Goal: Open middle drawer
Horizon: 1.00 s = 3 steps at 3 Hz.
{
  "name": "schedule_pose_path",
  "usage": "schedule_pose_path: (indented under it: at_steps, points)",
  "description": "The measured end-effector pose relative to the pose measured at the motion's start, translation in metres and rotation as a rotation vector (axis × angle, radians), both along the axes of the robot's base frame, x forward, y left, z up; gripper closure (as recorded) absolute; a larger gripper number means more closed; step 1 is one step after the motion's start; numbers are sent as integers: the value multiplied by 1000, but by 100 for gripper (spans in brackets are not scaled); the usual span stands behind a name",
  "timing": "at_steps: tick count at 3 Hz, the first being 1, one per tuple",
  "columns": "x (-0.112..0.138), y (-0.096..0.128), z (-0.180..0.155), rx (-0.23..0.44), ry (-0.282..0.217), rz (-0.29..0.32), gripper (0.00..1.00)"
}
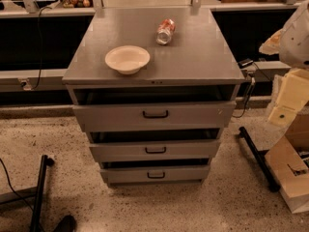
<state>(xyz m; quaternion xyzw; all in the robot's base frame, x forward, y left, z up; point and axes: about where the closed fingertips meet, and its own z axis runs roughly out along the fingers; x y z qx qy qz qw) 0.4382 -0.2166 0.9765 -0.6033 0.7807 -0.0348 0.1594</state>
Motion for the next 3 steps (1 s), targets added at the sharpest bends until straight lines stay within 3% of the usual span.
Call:
schedule_pose_path:
  at_steps: [2, 3]
  points:
    - [1, 1, 1, 21, -10, 17, 0]
    - [14, 12, -49, 81, 26, 83, 0]
